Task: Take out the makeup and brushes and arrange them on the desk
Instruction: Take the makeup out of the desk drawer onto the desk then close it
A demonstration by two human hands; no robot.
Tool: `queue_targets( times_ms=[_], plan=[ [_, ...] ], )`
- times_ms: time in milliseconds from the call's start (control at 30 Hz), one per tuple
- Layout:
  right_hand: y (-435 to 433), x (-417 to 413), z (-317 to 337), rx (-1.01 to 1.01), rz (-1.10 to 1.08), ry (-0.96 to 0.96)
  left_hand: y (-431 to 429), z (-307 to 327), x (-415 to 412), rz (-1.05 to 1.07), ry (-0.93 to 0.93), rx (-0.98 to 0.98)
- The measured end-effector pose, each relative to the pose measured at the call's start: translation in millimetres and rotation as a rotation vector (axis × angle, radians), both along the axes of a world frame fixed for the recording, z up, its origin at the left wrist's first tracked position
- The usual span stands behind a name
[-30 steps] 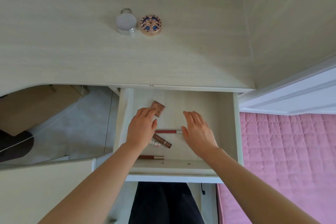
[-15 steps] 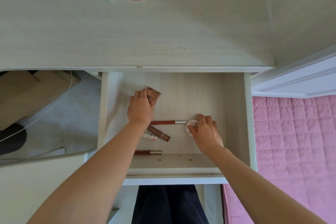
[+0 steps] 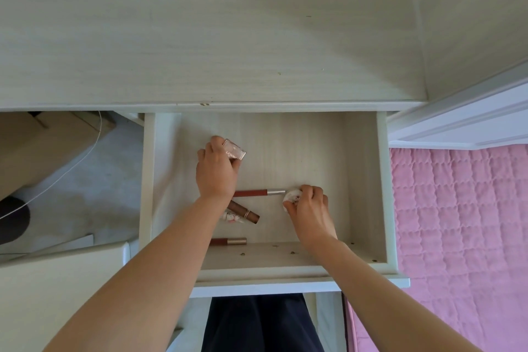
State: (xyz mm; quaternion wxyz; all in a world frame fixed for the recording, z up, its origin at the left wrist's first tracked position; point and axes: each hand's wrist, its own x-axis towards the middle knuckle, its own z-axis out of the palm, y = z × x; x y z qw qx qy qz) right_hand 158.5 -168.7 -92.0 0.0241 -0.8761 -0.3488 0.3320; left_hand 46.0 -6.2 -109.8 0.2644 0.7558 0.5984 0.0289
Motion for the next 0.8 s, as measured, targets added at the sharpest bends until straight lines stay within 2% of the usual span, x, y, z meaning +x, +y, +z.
queue_targets(
  times_ms=[133,367,633,800],
  plan=[
    [1.4,-3.9,2.3,0.055,-0.039,0.046,-8.7,0.7,-2.5,-0.004,-0.160,-0.042],
    [-1.3,-3.6,7.6,0.155,-0.124,0.149,-20.5,4.9,-12.0,0.014,-0.197,-0.105],
    [-4.3,8.9,26.5,0.087,-0.437,0.432,-35.9,17.3,-26.7,0.106,-0.199,-0.225],
    [-7.6,6.5,46.4,0.120,-0.379,0.403,-41.2,46.4,-33.4,0.229,-0.366,-0.257]
  ],
)
